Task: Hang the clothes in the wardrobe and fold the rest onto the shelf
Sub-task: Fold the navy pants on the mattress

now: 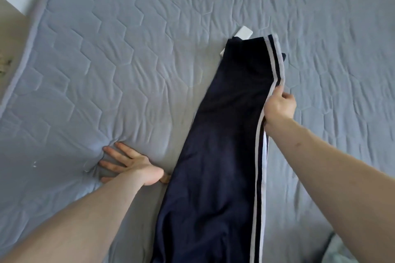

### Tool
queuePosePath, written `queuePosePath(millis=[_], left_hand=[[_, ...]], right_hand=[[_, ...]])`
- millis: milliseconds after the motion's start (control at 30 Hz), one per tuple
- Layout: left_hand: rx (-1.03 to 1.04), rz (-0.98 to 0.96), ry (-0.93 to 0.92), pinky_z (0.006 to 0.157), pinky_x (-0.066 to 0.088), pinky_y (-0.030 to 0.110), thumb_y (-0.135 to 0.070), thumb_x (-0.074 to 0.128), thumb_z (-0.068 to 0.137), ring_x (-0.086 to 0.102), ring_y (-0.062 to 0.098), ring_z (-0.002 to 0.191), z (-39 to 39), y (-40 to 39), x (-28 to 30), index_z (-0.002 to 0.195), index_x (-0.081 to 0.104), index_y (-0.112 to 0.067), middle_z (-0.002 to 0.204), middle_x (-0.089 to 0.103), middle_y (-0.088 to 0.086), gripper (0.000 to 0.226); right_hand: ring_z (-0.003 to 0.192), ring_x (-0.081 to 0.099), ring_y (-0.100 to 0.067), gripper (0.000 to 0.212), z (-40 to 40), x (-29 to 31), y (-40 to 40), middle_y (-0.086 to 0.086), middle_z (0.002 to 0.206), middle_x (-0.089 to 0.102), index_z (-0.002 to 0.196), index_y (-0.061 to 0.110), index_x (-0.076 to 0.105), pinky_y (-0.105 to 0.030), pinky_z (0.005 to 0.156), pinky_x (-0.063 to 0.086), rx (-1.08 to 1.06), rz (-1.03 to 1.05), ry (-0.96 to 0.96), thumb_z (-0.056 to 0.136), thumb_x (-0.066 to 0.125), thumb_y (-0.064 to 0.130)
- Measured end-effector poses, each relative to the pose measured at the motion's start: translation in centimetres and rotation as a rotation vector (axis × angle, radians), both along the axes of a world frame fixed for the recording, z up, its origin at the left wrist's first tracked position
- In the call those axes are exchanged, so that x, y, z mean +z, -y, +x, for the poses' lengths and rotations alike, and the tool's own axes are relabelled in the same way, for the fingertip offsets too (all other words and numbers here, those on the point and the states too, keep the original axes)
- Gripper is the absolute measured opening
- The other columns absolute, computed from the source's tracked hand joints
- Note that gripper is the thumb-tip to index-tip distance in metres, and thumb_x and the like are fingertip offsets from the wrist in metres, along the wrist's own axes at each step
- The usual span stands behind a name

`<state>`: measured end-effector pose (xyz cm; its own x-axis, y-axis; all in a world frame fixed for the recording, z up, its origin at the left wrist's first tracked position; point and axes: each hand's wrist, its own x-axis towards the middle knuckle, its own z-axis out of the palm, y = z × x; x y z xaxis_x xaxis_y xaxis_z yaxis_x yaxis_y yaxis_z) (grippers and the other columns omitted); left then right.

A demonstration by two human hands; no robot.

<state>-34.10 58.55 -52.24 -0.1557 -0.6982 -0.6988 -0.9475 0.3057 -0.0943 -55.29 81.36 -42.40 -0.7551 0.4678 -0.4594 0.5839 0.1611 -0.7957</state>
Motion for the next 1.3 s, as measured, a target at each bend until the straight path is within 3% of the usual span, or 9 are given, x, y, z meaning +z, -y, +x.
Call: queuePosePath(millis=[100, 267, 500, 667, 833, 933, 1000, 1100, 1300], left_hand=[[0.013, 0.018, 0.024, 0.120, 0.007, 0.068, -0.027, 0.068, 0.085, -0.017, 0.054, 0.148, 0.0, 0.1, 0.0, 0.140, -0.047, -0.004, 0.153, -0.045, 0.023, 0.130], [0.058, 0.053, 0.043, 0.116, 0.005, 0.071, -0.042, 0.090, 0.055, -0.021, 0.057, 0.146, 0.2, 0.5, -0.4, 0.112, -0.064, -0.001, 0.117, -0.068, 0.028, 0.169], [0.081, 0.045, -0.099, 0.115, -0.005, 0.071, -0.030, 0.082, 0.062, -0.041, 0.056, 0.133, 0.6, 0.8, -2.5, 0.113, -0.067, -0.008, 0.126, -0.069, 0.020, 0.159], [0.057, 0.097, -0.133, 0.095, -0.029, 0.075, -0.044, 0.083, 0.020, -0.056, 0.058, 0.117, 0.6, 1.9, -2.9, 0.108, -0.069, -0.012, 0.122, -0.071, 0.018, 0.179], [0.030, -0.070, -0.197, 0.118, -0.003, 0.066, -0.036, 0.059, 0.091, -0.017, 0.048, 0.151, 0.9, 0.7, -0.7, 0.152, -0.034, -0.018, 0.157, -0.043, 0.011, 0.113], [-0.126, -0.070, -0.130, 0.117, -0.011, 0.062, -0.076, 0.074, 0.063, -0.034, 0.037, 0.144, 3.2, 0.0, 0.4, 0.154, -0.031, -0.017, 0.160, -0.040, 0.010, 0.151], [-0.334, 0.002, -0.135, 0.117, -0.016, 0.061, -0.102, 0.048, 0.049, -0.036, 0.035, 0.145, 6.7, 0.0, 1.4, 0.152, -0.035, -0.016, 0.157, -0.044, 0.011, 0.157], [-0.591, -0.021, -0.260, 0.124, -0.014, 0.051, -0.091, 0.026, 0.079, -0.028, 0.033, 0.151, 12.5, -0.4, 1.8, 0.158, -0.023, -0.015, 0.163, -0.035, 0.009, 0.120], [-0.607, 0.118, -0.463, 0.126, 0.001, 0.040, -0.059, 0.049, 0.096, -0.003, 0.024, 0.157, 23.9, -4.2, 4.5, 0.163, 0.009, -0.018, 0.171, -0.002, 0.006, 0.088]], right_hand=[[0.104, 0.064, -0.022, 0.047, 1.6, -1.9, -1.7, -0.002, 0.121, 0.067, 0.128, 0.015, 0.057, -0.033, 0.088, 0.049, 0.110, 0.106, 0.103, 0.094, 0.060, 0.048], [0.096, 0.066, -0.017, 0.035, 4.2, -4.1, -2.5, 0.000, 0.118, 0.068, 0.124, 0.018, 0.058, -0.031, 0.084, 0.050, 0.230, 0.204, 0.046, 0.092, 0.066, 0.027], [0.103, 0.060, -0.016, 0.053, 7.5, -4.0, -3.1, 0.004, 0.127, 0.060, 0.136, 0.019, 0.051, -0.031, 0.091, 0.047, 0.257, 0.256, 0.038, 0.089, 0.072, 0.033], [0.098, 0.056, -0.018, 0.053, 18.4, -5.8, -4.8, 0.002, 0.124, 0.049, 0.130, 0.016, 0.049, -0.036, 0.093, 0.046, 0.285, 0.283, 0.118, 0.088, 0.073, 0.038], [0.085, 0.062, -0.013, 0.026, 28.8, -6.7, -8.1, 0.004, 0.097, 0.064, 0.102, 0.021, 0.057, -0.032, 0.079, 0.043, 0.149, 0.235, 0.153, 0.092, 0.068, 0.043], [0.077, 0.065, -0.015, 0.023, 33.1, -6.3, -10.1, 0.002, 0.083, 0.069, 0.089, 0.023, 0.063, -0.033, 0.067, 0.045, 0.227, 0.196, 0.235, 0.094, 0.064, 0.045], [0.073, 0.065, -0.015, 0.021, 35.4, -5.7, -10.8, 0.003, 0.079, 0.069, 0.087, 0.023, 0.063, -0.029, 0.062, 0.044, 0.291, 0.176, 0.259, 0.094, 0.065, 0.043], [0.069, 0.066, -0.012, 0.019, 38.6, -4.7, -11.3, 0.004, 0.076, 0.069, 0.086, 0.024, 0.062, -0.028, 0.058, 0.045, 0.380, 0.177, 0.334, 0.094, 0.066, 0.041], [0.098, 0.066, -0.019, 0.024, 45.4, -3.1, -11.6, 0.004, 0.103, 0.069, 0.109, 0.020, 0.062, -0.035, 0.094, 0.051, 0.373, 0.045, 0.533, 0.098, 0.061, 0.041]])
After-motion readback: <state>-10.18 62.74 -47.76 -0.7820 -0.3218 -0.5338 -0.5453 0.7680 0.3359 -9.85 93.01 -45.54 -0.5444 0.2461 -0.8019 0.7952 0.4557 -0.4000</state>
